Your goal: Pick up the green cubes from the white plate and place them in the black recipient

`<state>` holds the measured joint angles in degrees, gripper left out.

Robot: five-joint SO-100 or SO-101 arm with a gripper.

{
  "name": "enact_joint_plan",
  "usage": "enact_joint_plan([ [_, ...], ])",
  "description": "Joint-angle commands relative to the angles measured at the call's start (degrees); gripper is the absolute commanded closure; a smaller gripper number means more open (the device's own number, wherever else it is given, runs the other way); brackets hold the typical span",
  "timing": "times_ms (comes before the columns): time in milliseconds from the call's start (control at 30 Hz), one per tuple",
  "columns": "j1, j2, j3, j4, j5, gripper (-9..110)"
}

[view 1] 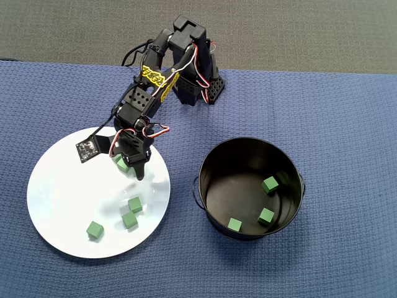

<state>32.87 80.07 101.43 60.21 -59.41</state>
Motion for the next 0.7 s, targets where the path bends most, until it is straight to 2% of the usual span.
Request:
enact_joint_plan([
  [0, -1.1, 0.4, 0.3, -1.3, -1.2, 85],
  [367, -1.6, -0.8, 1.7, -3.5, -1.7, 90],
  [467, -1.6, -0.8, 1.6, -4.1, -0.9, 102],
  [667, -1.6, 0.8, 1.9, -4.2, -0.1, 102],
])
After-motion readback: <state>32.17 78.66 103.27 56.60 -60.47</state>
